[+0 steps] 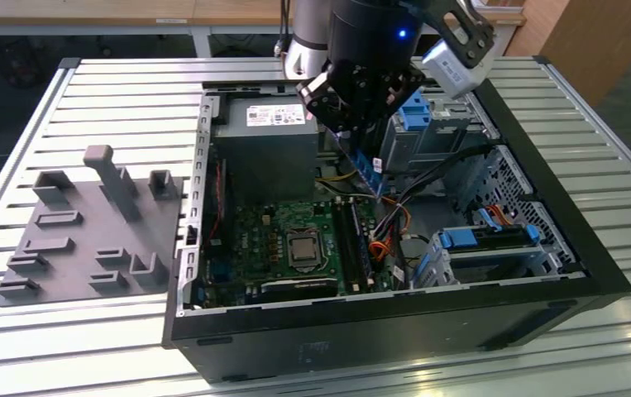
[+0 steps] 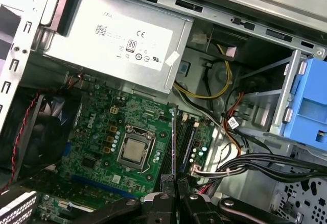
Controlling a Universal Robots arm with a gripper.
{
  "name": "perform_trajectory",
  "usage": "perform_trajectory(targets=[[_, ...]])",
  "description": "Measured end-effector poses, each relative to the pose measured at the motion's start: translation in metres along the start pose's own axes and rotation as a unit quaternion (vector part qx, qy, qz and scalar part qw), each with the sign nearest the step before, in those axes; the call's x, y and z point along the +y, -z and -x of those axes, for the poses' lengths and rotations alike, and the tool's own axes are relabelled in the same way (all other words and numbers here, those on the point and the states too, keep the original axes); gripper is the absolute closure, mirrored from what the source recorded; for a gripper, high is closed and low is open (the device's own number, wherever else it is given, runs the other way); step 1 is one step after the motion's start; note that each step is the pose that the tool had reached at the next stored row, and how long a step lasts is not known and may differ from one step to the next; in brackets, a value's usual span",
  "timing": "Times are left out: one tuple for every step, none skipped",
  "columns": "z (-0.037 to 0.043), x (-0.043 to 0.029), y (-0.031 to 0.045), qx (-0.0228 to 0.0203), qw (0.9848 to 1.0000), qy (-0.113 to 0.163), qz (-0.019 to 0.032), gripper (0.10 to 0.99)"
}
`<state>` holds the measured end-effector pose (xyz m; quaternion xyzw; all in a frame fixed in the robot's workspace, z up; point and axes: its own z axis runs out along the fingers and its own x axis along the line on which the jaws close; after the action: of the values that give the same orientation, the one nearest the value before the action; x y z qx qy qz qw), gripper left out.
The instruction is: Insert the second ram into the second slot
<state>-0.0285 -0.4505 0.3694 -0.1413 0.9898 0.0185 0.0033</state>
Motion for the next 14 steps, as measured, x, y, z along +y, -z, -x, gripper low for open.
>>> perform_trajectory(targets=[[0.0000,0.0000,0.0000,-0.0001,1.0000,-0.003,0.0000,0.949],[0.0000,0.0000,0.0000,-0.0002,1.0000,-0.006,-0.0001,0.949],[0.0000,0.0000,0.0000,-0.0003,1.0000,-0.010,-0.0001,0.949],[0.0000,0.0000,0.0000,-0.0004,0.9999,-0.013,-0.0002,0.949],[0.0000,0.0000,0.0000,-0.0005,0.9999,-0.016,-0.0002,0.949],[0.0000,0.0000,-0.0001,-0.0007,0.9998,-0.019,-0.0002,0.949],[0.0000,0.0000,-0.0001,-0.0008,0.9998,-0.022,-0.0003,0.949],[0.0000,0.0000,-0.0001,-0.0009,0.9997,-0.025,-0.0003,0.949],[0.0000,0.0000,-0.0001,-0.0010,0.9996,-0.029,-0.0003,0.949],[0.0000,0.0000,-0.0002,-0.0012,0.9995,-0.032,-0.0004,0.949],[0.0000,0.0000,-0.0002,-0.0013,0.9994,-0.035,-0.0004,0.949],[0.0000,0.0000,-0.0002,-0.0014,0.9993,-0.038,-0.0005,0.949],[0.0000,0.0000,-0.0002,-0.0015,0.9991,-0.042,-0.0005,0.949],[0.0000,0.0000,-0.0002,-0.0016,0.9990,-0.045,-0.0006,0.949]])
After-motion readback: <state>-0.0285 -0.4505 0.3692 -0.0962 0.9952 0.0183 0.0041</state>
